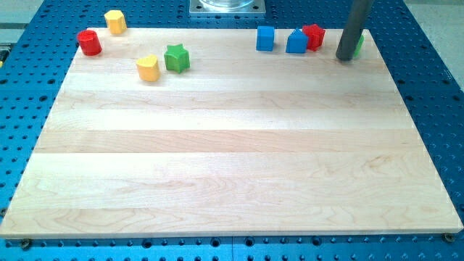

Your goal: Slide the green star to the left side of the green circle

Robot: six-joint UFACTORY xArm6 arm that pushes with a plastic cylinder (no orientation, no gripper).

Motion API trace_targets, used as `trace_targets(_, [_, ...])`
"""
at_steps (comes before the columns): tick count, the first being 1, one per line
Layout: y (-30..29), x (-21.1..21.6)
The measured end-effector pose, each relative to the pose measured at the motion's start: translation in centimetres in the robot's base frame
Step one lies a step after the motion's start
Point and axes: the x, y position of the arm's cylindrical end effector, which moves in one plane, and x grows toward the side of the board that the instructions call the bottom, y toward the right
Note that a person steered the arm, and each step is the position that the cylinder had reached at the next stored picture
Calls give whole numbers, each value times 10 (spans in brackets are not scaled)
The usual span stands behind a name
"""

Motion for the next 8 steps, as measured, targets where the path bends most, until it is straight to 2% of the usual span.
trace_targets(1, [-67, 51])
trace_targets(2, [-231, 90])
trace_targets(3, [-388, 92])
trace_targets(4, [-509, 88])
trace_targets(5, [-473, 67])
trace_targets(6, [-398, 53])
trace_targets(7, [-403, 29])
trace_targets(8, [-317, 30])
